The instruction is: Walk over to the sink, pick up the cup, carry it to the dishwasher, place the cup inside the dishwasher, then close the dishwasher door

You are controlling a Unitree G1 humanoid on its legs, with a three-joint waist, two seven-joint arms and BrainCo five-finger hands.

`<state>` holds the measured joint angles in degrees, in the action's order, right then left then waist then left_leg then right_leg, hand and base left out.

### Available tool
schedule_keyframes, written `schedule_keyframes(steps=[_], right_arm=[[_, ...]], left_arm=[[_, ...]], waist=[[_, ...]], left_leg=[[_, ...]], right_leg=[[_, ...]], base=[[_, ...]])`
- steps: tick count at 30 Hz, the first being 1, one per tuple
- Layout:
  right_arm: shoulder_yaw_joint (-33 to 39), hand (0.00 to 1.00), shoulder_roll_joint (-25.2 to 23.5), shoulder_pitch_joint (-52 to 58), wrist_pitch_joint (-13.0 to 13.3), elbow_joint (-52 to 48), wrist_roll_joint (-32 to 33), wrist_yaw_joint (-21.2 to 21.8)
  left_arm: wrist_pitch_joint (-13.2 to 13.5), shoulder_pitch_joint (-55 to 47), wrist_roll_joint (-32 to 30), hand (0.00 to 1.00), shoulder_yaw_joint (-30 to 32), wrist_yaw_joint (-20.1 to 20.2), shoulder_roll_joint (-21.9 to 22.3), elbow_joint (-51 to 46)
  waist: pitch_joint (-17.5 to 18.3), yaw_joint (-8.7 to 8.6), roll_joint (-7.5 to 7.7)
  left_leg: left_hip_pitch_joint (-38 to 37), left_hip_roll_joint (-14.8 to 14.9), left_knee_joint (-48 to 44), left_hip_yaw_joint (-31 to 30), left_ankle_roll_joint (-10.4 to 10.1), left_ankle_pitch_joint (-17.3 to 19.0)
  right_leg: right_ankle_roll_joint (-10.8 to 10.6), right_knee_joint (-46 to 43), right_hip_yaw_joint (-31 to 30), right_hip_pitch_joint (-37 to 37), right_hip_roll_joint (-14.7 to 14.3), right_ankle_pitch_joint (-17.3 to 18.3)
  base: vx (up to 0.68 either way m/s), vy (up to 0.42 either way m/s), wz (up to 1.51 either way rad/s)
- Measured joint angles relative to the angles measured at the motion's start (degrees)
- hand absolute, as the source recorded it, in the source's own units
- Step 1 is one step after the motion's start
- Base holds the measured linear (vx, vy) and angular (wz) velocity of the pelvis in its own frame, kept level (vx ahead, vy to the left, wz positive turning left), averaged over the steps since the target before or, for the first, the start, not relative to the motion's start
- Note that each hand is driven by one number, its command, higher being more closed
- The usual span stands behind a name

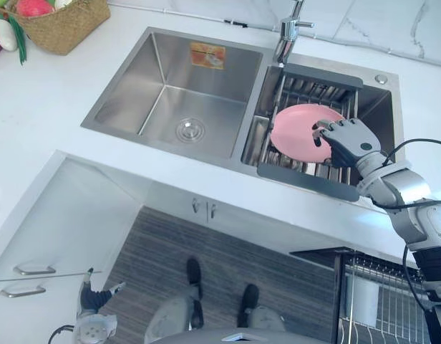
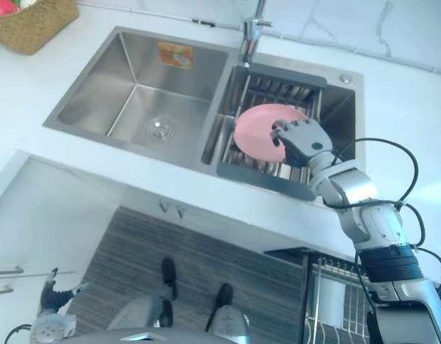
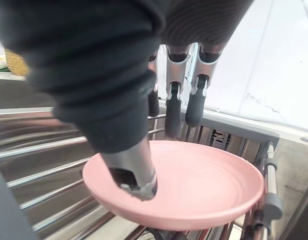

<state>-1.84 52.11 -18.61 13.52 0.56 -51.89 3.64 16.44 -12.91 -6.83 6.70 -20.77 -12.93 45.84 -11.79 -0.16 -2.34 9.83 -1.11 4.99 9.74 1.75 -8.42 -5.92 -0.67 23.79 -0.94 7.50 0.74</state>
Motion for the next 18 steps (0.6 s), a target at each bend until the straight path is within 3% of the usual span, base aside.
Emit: schedule_keyframes(steps=[6,9,18], right_arm=[[-1.9,0.0,-0.4,0.2,-0.9,0.3,0.3,0.4],[-2.8,0.0,-1.1,0.3,-1.0,0.4,0.8,2.7],[-2.9,0.0,-1.0,0.3,-2.3,0.7,4.0,6.2]], left_arm=[[0.0,-0.2,0.0,0.0,0.0,0.0,0.0,0.5],[0.0,-0.2,0.0,0.0,0.0,0.0,0.0,0.5],[0.0,-0.2,-0.1,0.0,0.1,0.0,-0.3,0.4]], waist=[[0.8,0.23,1.36],[1.2,0.3,1.99],[1.4,0.5,2.35]], left_leg=[[0.2,0.0,0.0,0.0,0.0,0.1],[0.4,0.0,0.0,-0.1,0.0,0.1],[0.5,-0.1,0.0,-0.2,0.0,0.0]], right_leg=[[0.0,0.0,0.1,-0.1,0.0,0.0],[0.0,0.1,0.2,-0.3,0.0,0.0],[0.0,0.2,0.4,-0.2,0.0,0.0]], base=[[0.0,0.0,0.0],[0.0,0.0,0.0],[0.0,0.0,0.0]])
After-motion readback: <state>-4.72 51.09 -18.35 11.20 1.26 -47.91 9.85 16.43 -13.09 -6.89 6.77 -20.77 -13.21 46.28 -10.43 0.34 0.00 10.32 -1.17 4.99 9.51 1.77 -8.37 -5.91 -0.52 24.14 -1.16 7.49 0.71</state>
